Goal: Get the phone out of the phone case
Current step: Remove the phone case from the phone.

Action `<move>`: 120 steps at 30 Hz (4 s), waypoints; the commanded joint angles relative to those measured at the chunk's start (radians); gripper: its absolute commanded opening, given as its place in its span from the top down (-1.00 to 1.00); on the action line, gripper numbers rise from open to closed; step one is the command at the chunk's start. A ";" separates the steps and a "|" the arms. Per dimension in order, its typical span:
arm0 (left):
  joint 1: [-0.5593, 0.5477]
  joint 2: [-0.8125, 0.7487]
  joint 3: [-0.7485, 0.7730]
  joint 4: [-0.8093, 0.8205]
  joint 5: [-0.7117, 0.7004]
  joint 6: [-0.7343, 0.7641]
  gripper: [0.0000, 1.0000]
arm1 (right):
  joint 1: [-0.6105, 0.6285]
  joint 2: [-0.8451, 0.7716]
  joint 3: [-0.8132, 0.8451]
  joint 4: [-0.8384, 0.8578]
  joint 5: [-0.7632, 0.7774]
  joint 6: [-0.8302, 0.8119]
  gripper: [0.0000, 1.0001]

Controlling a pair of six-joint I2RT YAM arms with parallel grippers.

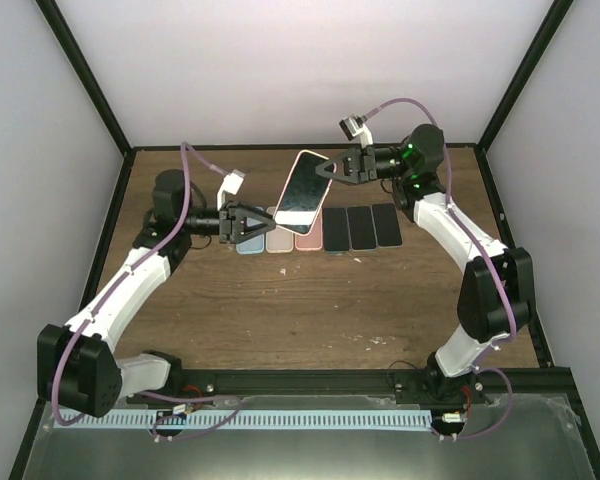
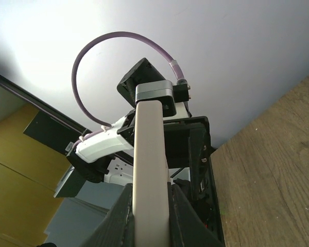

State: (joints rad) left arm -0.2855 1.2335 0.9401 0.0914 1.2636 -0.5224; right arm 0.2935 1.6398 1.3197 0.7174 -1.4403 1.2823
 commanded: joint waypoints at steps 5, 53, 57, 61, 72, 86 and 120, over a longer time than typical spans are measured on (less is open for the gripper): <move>0.036 0.011 -0.081 0.280 0.031 -0.197 0.03 | 0.008 -0.041 0.007 0.089 0.004 0.078 0.99; 0.003 0.057 -0.085 0.247 -0.006 -0.167 0.15 | 0.088 -0.056 -0.047 0.001 0.012 -0.034 0.99; -0.017 0.066 -0.048 0.217 0.012 -0.133 0.18 | 0.123 -0.056 -0.062 -0.141 -0.002 -0.183 0.99; -0.022 0.081 -0.027 0.205 0.018 -0.120 0.22 | 0.162 -0.051 -0.024 -0.408 -0.005 -0.425 0.99; -0.042 0.134 -0.025 0.324 0.023 -0.210 0.33 | 0.221 -0.035 -0.045 -0.595 -0.026 -0.598 0.99; -0.046 0.097 -0.108 0.360 0.067 -0.314 0.91 | 0.168 0.074 0.122 -0.723 -0.081 -0.656 0.99; 0.149 0.189 -0.146 0.526 0.018 -0.602 1.00 | 0.134 -0.051 0.328 -1.210 0.622 -1.443 -0.47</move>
State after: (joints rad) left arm -0.1543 1.4147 0.7609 0.5968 1.2839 -1.1126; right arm 0.3527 1.6901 1.6367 -0.4454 -1.0466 0.0605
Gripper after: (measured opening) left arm 0.110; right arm 0.708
